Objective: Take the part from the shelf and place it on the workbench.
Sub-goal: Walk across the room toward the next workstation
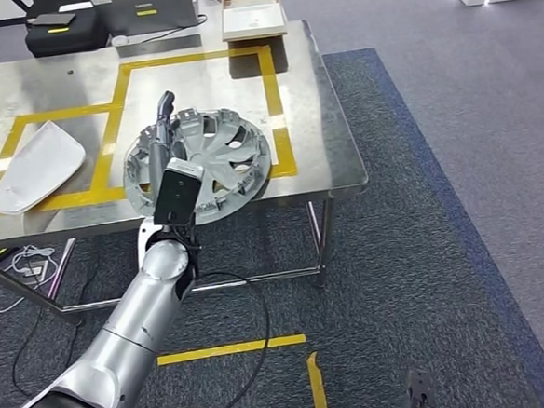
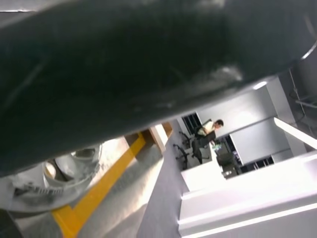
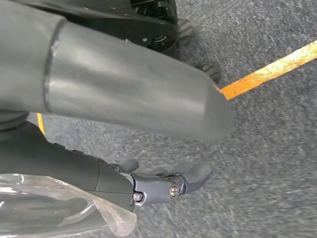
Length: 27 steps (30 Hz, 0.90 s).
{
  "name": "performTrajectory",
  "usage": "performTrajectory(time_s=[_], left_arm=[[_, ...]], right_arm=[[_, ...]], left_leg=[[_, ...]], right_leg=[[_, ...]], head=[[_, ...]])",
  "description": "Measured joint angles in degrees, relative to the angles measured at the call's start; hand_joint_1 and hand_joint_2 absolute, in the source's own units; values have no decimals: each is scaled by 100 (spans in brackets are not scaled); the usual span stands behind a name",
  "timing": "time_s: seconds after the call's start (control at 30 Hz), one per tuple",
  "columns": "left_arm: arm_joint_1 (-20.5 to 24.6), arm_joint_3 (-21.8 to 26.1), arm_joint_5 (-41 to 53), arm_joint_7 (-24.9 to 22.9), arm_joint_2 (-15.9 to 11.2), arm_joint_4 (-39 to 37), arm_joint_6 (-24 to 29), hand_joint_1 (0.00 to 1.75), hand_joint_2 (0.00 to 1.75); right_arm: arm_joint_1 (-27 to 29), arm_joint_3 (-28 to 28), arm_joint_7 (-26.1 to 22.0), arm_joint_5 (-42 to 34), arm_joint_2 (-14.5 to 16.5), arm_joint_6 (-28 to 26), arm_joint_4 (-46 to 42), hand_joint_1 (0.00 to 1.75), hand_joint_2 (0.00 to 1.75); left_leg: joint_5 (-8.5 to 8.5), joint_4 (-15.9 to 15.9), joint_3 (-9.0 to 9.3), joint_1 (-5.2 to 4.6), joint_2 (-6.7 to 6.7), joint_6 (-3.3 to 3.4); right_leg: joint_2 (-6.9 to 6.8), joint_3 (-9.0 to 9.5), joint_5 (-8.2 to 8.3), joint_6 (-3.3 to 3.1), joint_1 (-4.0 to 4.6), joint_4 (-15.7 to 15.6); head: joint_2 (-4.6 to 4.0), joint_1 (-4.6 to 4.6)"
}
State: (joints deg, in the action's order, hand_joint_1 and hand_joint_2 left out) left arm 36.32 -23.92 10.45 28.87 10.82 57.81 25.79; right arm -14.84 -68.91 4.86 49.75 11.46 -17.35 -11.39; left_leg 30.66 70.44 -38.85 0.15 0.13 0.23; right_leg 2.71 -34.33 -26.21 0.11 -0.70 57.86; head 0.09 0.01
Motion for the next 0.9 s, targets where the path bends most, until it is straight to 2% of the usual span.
performTrajectory(time_s=[0.07,0.1,0.13,0.2,0.27,0.33,0.4,0.43,0.47,0.5,0.53,0.6,0.63,0.7,0.73,0.8,0.87,0.9], left_arm=[[18,-21,0,0,2,-27,-34,0,0],[30,-27,-1,-1,3,-42,-46,0,0],[40,-31,-1,-2,4,-57,-57,0,0],[52,-37,-1,-5,15,-89,-82,0,0],[68,-54,2,-7,44,-114,-107,0,0],[87,-69,7,-8,62,-137,-128,0,0],[90,-84,11,-8,60,-184,-159,0,0],[89,-96,13,-9,57,-214,-183,0,0],[88,-112,19,-9,57,-239,-208,0,0],[89,-130,25,-9,58,-258,-232,0,0],[93,-147,31,-8,59,-272,-251,0,0],[106,-169,39,-7,56,-291,-287,0,0],[112,-175,43,-7,53,-302,-304,0,0],[120,-187,49,-7,48,-324,-336,0,0],[126,-193,55,-7,46,-331,-351,0,0],[150,-204,77,-7,39,-344,-382,0,0],[157,-207,92,-8,17,-366,-402,0,0],[149,-207,92,-9,3,-384,-409,0,0]], right_arm=[[-7,0,76,-7,16,4,2,0,0],[-13,0,111,-10,25,3,2,0,0],[-14,0,140,-13,34,4,3,0,0],[-5,0,195,-20,37,14,3,0,0],[6,0,237,-24,37,29,4,0,0],[-5,0,261,-26,37,45,4,0,0],[-5,0,279,-32,37,56,4,0,0],[4,0,285,-34,37,56,4,0,0],[12,-1,289,-37,37,57,4,0,0],[16,-1,289,-38,37,57,4,0,0],[11,-1,286,-38,37,57,3,0,0],[-16,0,273,-37,37,56,2,0,0],[-24,0,268,-37,37,55,2,0,0],[-19,0,266,-36,37,55,2,0,0],[-12,0,267,-36,37,55,2,0,0],[-13,0,273,-35,38,55,2,0,0],[-19,0,284,-34,42,55,2,0,0],[-17,0,296,-34,44,55,2,0,0]], left_leg=[[-340,-753,338,4,-209,70],[-414,-1018,450,1,-301,93],[-419,-1139,493,-5,-359,105],[-415,-1209,503,-11,-299,120],[-457,-1271,514,14,-198,159],[-482,-1305,515,26,-85,192],[-481,-1302,503,16,33,201],[-480,-1300,500,14,92,201],[-479,-1297,498,13,146,201],[-475,-1293,500,13,195,195],[-467,-1284,502,12,240,183],[-447,-1249,487,-18,318,136],[-443,-1233,480,-33,358,112],[-444,-1223,477,-43,450,70],[-419,-1206,477,-34,450,45],[-216,-944,383,-7,294,-16],[146,-261,101,12,101,-58],[284,98,-55,15,70,-65]], right_leg=[[104,-17,13,20,-3,7],[152,-46,28,46,-10,13],[192,-81,46,77,-23,15],[265,-133,81,154,-44,-1],[132,-219,0,213,-32,84],[-109,-467,-300,255,-22,580],[-208,-777,-596,286,-28,1285],[-226,-848,-622,296,-31,1463],[-243,-813,-548,302,-33,1427],[-276,-668,-392,303,-35,1176],[-360,-456,-219,299,-34,788],[-535,-95,-37,254,4,147],[-578,-19,-23,222,24,7],[-504,-23,-20,149,41,-12],[-456,-29,-5,118,35,-18],[-361,-30,23,54,10,-34],[-259,-34,34,17,0,-35],[-201,-36,38,8,2,-34]], head=[[0,5],[0,-2],[0,-4],[0,-17],[0,0],[0,30],[0,44],[0,43],[0,47],[0,46],[0,48],[0,48],[0,46],[0,43],[0,44],[0,36],[0,27],[0,27]])
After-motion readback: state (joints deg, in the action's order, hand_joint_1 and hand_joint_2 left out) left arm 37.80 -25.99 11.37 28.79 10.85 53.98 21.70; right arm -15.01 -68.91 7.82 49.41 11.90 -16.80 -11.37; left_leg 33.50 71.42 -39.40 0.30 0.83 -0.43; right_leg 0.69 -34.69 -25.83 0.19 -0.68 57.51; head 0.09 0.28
